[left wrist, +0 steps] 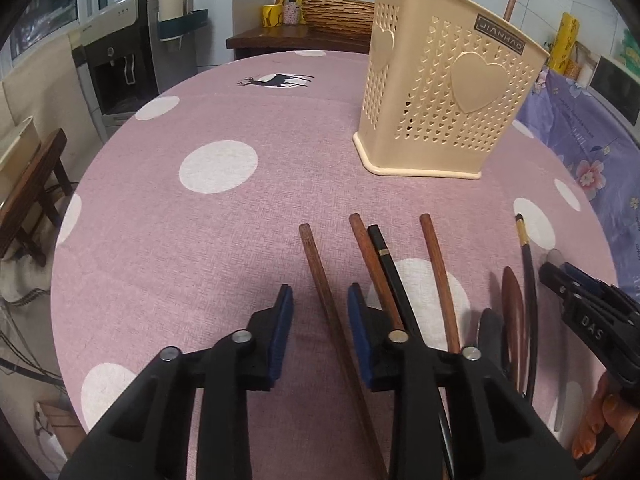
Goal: Organize utensils
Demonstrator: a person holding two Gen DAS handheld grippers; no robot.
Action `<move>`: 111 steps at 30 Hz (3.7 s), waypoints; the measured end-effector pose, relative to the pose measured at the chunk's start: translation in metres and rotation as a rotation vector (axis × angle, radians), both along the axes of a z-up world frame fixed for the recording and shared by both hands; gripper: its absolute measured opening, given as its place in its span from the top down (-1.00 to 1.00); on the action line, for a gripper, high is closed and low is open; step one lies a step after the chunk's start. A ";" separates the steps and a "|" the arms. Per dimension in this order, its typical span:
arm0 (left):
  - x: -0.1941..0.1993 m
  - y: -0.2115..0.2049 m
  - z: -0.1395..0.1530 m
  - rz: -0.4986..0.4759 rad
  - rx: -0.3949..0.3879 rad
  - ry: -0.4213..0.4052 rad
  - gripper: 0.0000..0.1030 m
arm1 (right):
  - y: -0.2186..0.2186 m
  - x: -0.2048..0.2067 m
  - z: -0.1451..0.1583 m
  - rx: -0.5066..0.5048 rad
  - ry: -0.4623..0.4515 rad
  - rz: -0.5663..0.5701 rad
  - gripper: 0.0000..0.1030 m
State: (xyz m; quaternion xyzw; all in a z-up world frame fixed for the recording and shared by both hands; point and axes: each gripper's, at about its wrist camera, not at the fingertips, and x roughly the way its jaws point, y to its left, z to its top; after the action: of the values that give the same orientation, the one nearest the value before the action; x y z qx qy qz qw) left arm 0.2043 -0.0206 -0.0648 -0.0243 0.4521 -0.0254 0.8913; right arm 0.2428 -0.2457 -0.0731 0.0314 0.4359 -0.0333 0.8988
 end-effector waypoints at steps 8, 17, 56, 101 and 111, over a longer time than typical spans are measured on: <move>0.001 -0.011 -0.001 0.002 0.065 -0.010 0.79 | 0.002 0.001 0.000 -0.003 0.001 0.003 0.28; 0.014 -0.012 -0.001 -0.012 0.061 -0.008 0.82 | 0.005 0.004 0.001 -0.008 0.002 0.010 0.29; -0.024 0.038 0.140 0.008 -0.148 -0.414 0.86 | -0.011 -0.050 0.119 0.083 -0.341 0.142 0.29; 0.083 -0.032 0.195 -0.042 -0.156 -0.631 0.86 | 0.028 0.089 0.191 0.057 -0.527 0.184 0.29; 0.089 -0.027 0.146 -0.037 -0.157 -0.516 0.86 | 0.039 0.087 0.141 0.020 -0.463 0.193 0.30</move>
State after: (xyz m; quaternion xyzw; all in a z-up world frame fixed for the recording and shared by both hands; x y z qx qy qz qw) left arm 0.2931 -0.0474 0.0815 -0.0778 0.2071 -0.0821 0.9718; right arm 0.3298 -0.2071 0.0675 0.0053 0.2196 0.0651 0.9734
